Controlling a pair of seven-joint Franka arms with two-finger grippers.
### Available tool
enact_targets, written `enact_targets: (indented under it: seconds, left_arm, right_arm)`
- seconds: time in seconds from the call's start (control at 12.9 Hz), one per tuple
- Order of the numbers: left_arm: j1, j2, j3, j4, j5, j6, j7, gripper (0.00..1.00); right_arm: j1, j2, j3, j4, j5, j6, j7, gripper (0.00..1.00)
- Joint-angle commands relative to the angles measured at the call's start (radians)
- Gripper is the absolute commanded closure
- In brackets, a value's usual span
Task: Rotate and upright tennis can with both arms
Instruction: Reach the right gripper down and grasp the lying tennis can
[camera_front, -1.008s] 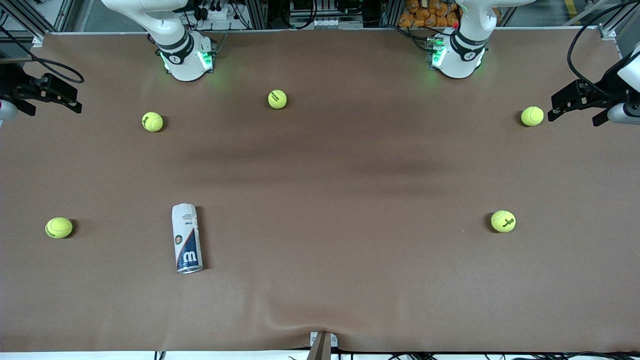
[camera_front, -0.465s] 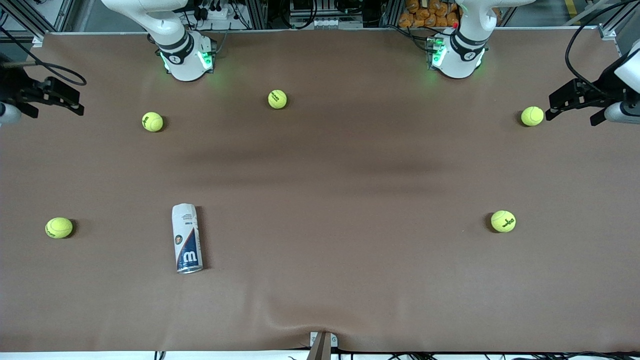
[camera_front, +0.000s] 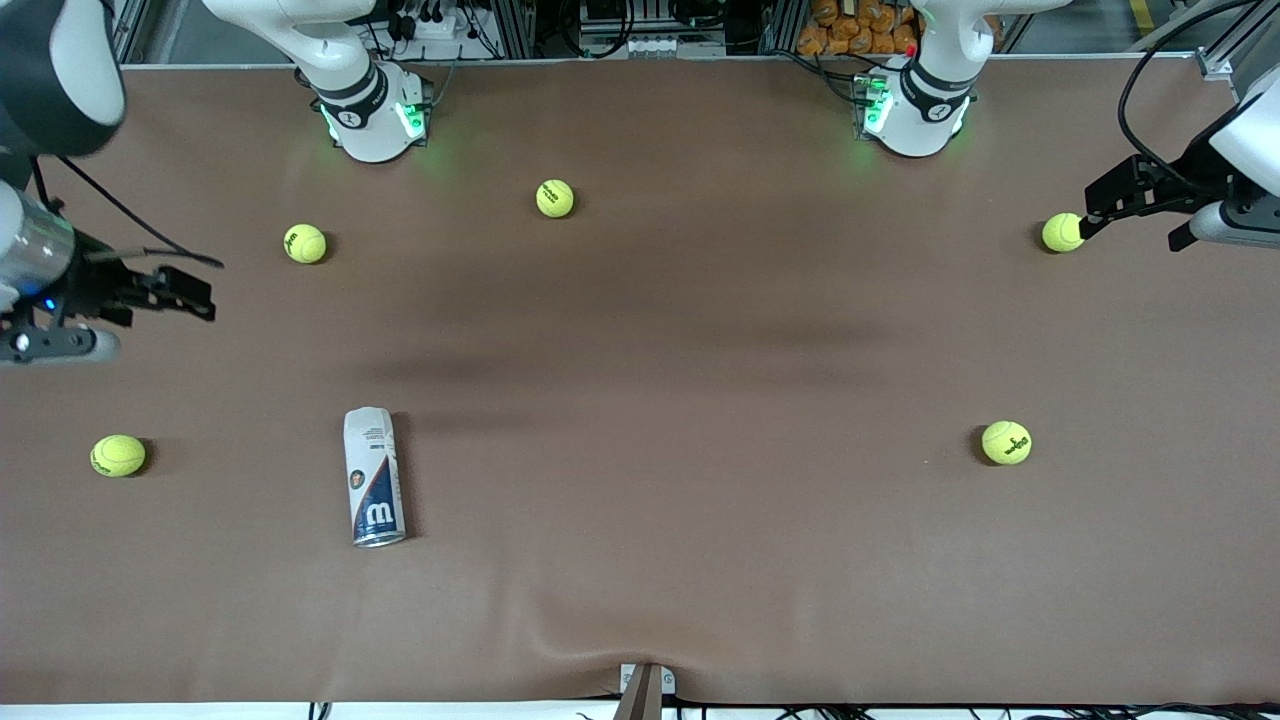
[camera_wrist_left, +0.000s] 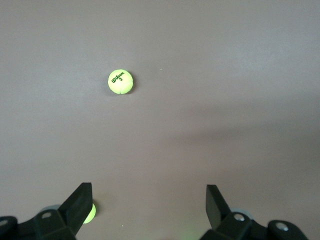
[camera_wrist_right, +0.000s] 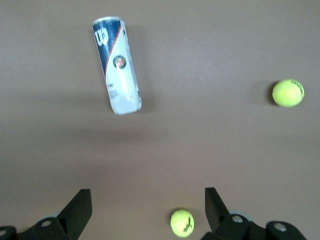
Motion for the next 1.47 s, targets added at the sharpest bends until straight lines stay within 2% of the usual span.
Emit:
enact_targets:
  seconds: [0.0,0.47,0.78,1.09,1.4]
  left_arm:
    - [0.003,-0.023,-0.002,-0.020,0.006,0.013,0.014,0.00]
    - [0.001,-0.023,-0.001,-0.023,0.036,0.021,0.014,0.00]
    - [0.001,-0.020,-0.001,-0.032,0.038,0.050,0.014,0.00]
    - [-0.017,-0.025,-0.001,-0.041,0.056,0.053,0.014,0.00]
    - [-0.017,-0.025,-0.002,-0.041,0.076,0.054,0.005,0.00]
  right_arm:
    - [0.019,0.072,0.006,0.010,-0.005,0.088,-0.007,0.00]
    - [0.025,0.324,0.007,0.013,0.005,0.440,-0.001,0.00]
    - [0.054,0.430,0.009,0.016,0.106,0.556,0.000,0.00]
    - [0.100,0.510,0.007,0.015,0.107,0.621,-0.010,0.00]
    - [0.111,0.530,0.006,0.009,0.092,0.624,-0.023,0.00]
